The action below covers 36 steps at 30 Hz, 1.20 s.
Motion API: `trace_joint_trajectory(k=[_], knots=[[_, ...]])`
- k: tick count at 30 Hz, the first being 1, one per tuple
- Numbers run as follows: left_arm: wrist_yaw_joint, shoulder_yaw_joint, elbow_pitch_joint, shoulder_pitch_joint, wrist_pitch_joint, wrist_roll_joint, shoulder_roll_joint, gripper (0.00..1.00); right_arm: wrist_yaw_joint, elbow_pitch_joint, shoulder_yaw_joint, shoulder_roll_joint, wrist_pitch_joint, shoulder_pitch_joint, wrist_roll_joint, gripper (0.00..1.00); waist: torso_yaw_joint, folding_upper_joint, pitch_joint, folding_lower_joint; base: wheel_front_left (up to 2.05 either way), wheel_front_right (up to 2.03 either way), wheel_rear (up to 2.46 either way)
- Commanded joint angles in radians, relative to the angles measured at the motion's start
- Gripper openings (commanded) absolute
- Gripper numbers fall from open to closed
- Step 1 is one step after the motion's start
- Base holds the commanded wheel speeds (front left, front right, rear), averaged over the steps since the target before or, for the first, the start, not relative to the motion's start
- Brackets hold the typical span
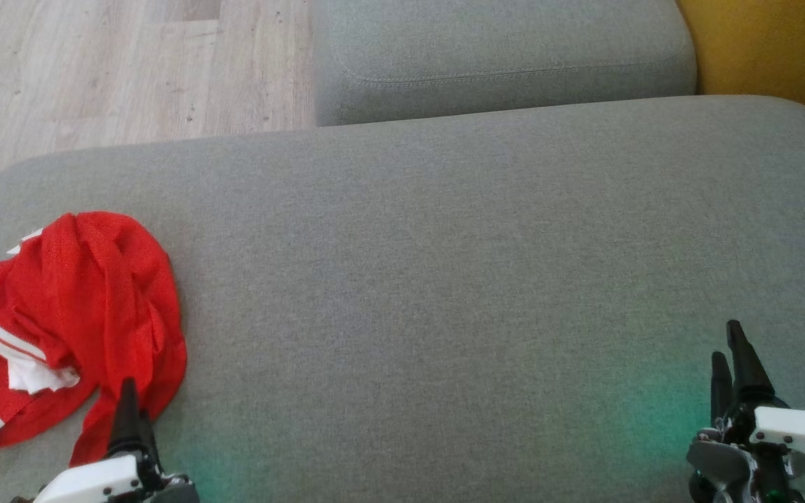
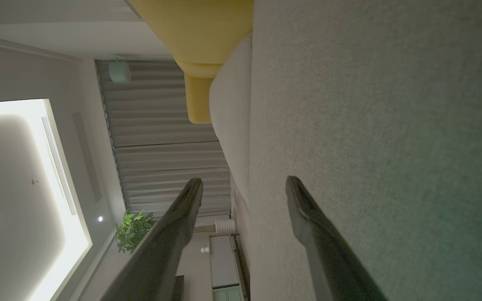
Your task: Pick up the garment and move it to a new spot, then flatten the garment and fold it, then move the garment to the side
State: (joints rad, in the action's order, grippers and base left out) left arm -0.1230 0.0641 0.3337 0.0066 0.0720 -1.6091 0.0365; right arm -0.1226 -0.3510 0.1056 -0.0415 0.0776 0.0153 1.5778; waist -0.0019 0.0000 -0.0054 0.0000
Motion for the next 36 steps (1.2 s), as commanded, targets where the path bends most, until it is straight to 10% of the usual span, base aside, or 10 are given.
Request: trace_joint_trajectory(k=[1, 36], knots=[[-0.001, 0.006, -0.04, -0.03, -0.011, 0.011, 0.006, 1.0, -0.001, 0.04, -0.007, -0.003, -0.015, 0.04, -0.016, 1.0, 0.0, 0.0, -0.001, 0.0, 0.0, 0.0, 0.0], [0.038, 0.05, -0.253, -0.028, -0.111, 0.404, 0.009, 1.0, -0.003, 0.199, -0.096, -0.005, -0.115, 0.054, -0.635, 1.0, 0.006, 0.0, -0.01, 0.0, 0.0, 0.0, 0.0]])
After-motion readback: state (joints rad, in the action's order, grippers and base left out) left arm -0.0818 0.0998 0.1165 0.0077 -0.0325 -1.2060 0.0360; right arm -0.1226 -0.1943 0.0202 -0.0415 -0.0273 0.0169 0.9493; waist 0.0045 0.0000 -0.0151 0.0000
